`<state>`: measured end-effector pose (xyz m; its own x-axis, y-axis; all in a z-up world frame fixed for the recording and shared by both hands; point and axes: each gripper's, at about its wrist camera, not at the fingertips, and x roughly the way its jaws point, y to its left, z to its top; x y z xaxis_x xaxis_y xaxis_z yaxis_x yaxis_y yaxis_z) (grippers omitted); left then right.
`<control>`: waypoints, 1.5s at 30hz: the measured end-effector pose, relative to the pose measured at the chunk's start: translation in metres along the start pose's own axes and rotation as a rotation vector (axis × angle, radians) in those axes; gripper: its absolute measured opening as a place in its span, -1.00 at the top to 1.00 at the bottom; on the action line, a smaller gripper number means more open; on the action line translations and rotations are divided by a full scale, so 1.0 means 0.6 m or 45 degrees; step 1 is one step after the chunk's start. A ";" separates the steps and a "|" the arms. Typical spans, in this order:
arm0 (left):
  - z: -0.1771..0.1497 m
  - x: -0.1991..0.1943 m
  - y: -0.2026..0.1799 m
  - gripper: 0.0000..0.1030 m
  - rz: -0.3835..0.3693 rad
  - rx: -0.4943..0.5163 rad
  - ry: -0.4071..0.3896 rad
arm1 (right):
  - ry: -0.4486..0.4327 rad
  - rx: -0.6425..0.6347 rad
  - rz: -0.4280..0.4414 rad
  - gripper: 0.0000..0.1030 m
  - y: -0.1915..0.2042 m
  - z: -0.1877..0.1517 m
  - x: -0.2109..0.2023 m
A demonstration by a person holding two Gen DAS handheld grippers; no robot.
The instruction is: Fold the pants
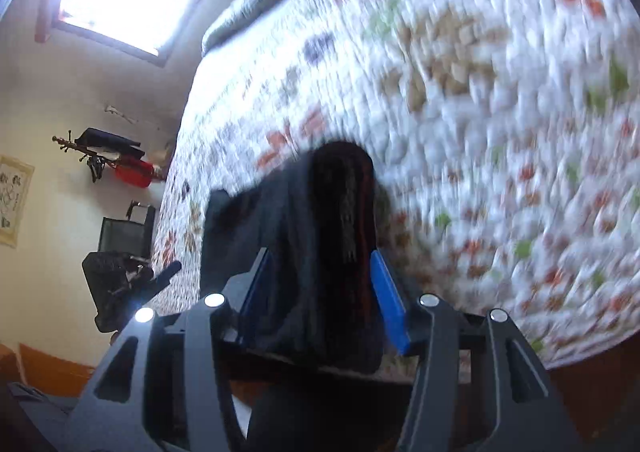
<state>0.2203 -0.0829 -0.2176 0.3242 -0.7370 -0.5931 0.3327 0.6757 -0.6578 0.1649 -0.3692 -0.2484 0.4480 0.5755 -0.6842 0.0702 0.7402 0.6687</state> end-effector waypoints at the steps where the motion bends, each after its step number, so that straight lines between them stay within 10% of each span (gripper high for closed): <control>1: 0.012 0.006 0.004 -0.56 -0.032 0.003 0.006 | -0.008 -0.024 0.035 0.01 0.015 0.011 0.002; 8: 0.091 0.079 0.056 -0.56 -0.207 -0.162 0.085 | 0.060 -0.134 0.090 0.05 0.052 0.072 0.091; 14: 0.110 0.156 0.107 -0.46 -0.164 -0.205 0.167 | 0.114 0.030 0.165 1.00 -0.053 0.089 0.141; 20: 0.100 0.142 0.099 -0.34 -0.129 -0.146 0.156 | 0.067 0.178 0.333 0.97 -0.092 0.067 0.132; 24: 0.081 0.075 0.055 -0.41 -0.101 -0.030 0.090 | -0.028 0.152 0.385 0.41 -0.059 0.048 0.072; 30: -0.014 0.015 0.007 -0.45 -0.194 0.027 0.098 | 0.092 -0.001 0.334 0.41 -0.008 -0.049 0.062; 33: -0.052 0.045 0.019 -0.45 -0.175 -0.009 0.183 | 0.129 0.052 0.215 0.99 -0.046 -0.077 0.084; 37: -0.062 0.055 0.035 -0.39 -0.158 -0.041 0.205 | 0.086 0.132 0.221 1.00 -0.081 -0.075 0.072; 40: -0.049 0.020 0.028 -0.49 -0.180 -0.035 0.160 | 0.012 0.138 0.200 0.33 -0.075 -0.058 0.029; 42: -0.038 -0.008 0.040 -0.67 -0.185 -0.048 0.125 | -0.014 0.156 0.150 -0.53 -0.079 -0.048 0.007; 45: -0.022 -0.022 0.090 -0.76 -0.201 -0.198 0.126 | 0.013 0.186 0.111 -0.78 -0.092 -0.028 0.001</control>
<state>0.2219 -0.0370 -0.2513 0.1883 -0.8366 -0.5145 0.2292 0.5468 -0.8053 0.1465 -0.4037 -0.2904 0.4490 0.6395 -0.6240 0.1603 0.6294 0.7604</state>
